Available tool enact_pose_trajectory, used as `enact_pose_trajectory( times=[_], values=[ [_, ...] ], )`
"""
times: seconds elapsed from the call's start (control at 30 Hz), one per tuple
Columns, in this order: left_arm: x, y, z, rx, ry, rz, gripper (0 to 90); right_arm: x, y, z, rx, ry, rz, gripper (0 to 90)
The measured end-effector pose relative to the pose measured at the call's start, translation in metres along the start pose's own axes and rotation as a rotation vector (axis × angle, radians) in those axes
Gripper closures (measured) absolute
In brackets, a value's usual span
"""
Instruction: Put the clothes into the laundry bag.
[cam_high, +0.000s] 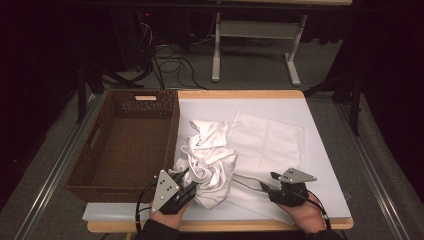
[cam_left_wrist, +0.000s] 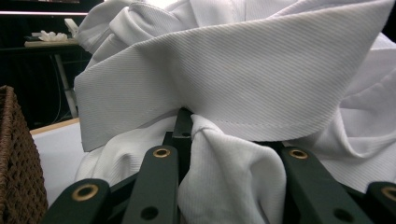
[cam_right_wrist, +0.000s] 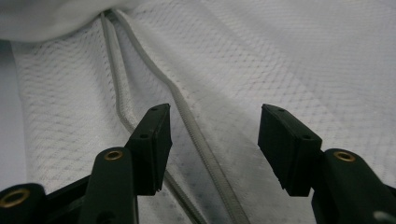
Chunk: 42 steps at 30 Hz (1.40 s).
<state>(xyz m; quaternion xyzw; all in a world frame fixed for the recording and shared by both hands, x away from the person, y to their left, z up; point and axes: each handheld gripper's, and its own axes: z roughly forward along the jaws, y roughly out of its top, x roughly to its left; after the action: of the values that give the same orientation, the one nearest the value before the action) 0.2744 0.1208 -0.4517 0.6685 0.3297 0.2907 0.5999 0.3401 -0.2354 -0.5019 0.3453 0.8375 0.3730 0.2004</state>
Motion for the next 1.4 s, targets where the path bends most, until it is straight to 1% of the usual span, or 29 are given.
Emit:
enact_pose_trajectory(
  times=[0.1, 0.2, 0.23, 0.27, 0.33, 0.4, 0.5, 0.53, 0.6, 0.67, 0.73, 0.8, 0.83, 0.93, 0.97, 1.03, 1.07, 1.13, 1.17, 1.23, 1.3, 1.4],
  values=[
    [-0.001, 0.0, 0.0, 0.0, -0.002, 0.001, 69.5, 0.003, 0.001, 0.007, 0.038, -0.009, -0.032, 46.0],
    [-0.002, 0.0, 0.001, 0.006, -0.004, 0.005, 69.5, 0.004, 0.001, 0.012, 0.068, -0.002, -0.041, 47.0],
    [-0.002, 0.0, 0.001, 0.006, -0.004, 0.006, 69.5, 0.005, 0.002, 0.013, 0.078, -0.006, -0.046, 48.1],
    [-0.002, 0.0, 0.001, 0.007, -0.004, 0.006, 69.5, 0.005, 0.002, 0.014, 0.081, -0.017, -0.06, 49.8],
    [-0.002, -0.001, 0.002, 0.006, -0.004, 0.003, 69.4, 0.004, 0.003, 0.014, 0.075, -0.044, -0.06, 54.2],
    [-0.002, -0.001, 0.001, 0.008, -0.004, 0.002, 69.4, 0.0, 0.004, 0.012, 0.049, -0.057, -0.035, 57.7],
    [-0.001, -0.001, 0.001, 0.007, -0.002, -0.001, 69.4, -0.009, 0.005, 0.006, 0.007, -0.074, 0.025, 61.5],
    [-0.001, -0.001, 0.001, 0.007, -0.002, -0.002, 69.4, -0.013, 0.004, 0.004, -0.005, -0.084, 0.029, 62.0],
    [-0.001, -0.001, 0.001, 0.007, -0.001, -0.003, 69.4, -0.017, 0.003, 0.001, -0.009, -0.094, 0.051, 63.5],
    [-0.001, -0.001, 0.001, 0.008, -0.002, -0.004, 69.4, -0.02, 0.001, -0.001, -0.008, -0.099, 0.059, 64.9],
    [-0.002, -0.001, 0.001, 0.01, -0.002, -0.003, 69.4, -0.022, -0.001, -0.001, 0.0, -0.087, 0.049, 66.0],
    [-0.002, -0.002, 0.001, 0.01, -0.003, -0.004, 69.4, -0.022, -0.002, -0.001, -0.003, -0.058, 0.043, 68.7],
    [-0.002, -0.002, 0.001, 0.011, -0.002, -0.005, 69.4, -0.021, -0.002, -0.001, 0.0, -0.045, 0.026, 69.8],
    [-0.001, -0.002, 0.001, 0.015, -0.001, -0.003, 69.4, -0.019, -0.002, 0.001, 0.014, -0.03, 0.015, 70.1],
    [-0.001, -0.002, 0.001, 0.014, 0.0, -0.004, 69.4, -0.018, -0.001, 0.003, 0.017, -0.024, 0.011, 71.7],
    [0.0, 0.0, 0.0, 0.01, 0.004, -0.007, 69.4, -0.016, -0.001, 0.005, 0.027, -0.019, -0.002, 75.3],
    [0.001, 0.001, -0.002, 0.008, 0.006, -0.003, 69.4, -0.015, 0.0, 0.006, 0.03, -0.013, 0.003, 78.1],
    [0.002, 0.005, -0.006, -0.007, 0.015, 0.007, 69.5, -0.014, 0.001, 0.006, 0.032, -0.004, 0.001, 86.9],
    [0.003, 0.007, -0.008, -0.016, 0.02, 0.01, 69.6, -0.013, 0.002, 0.007, 0.023, 0.009, 0.01, 89.2],
    [0.004, 0.012, -0.012, -0.039, 0.027, 0.016, 69.7, -0.011, 0.004, 0.006, 0.005, 0.031, 0.018, 90.0],
    [0.003, 0.017, -0.015, -0.056, 0.033, 0.036, 69.7, -0.006, 0.008, 0.006, -0.016, 0.047, 0.021, 90.0],
    [0.0, 0.021, -0.018, -0.072, 0.036, 0.048, 69.7, 0.002, 0.015, 0.008, -0.053, 0.064, 0.013, 90.0]
  ],
)
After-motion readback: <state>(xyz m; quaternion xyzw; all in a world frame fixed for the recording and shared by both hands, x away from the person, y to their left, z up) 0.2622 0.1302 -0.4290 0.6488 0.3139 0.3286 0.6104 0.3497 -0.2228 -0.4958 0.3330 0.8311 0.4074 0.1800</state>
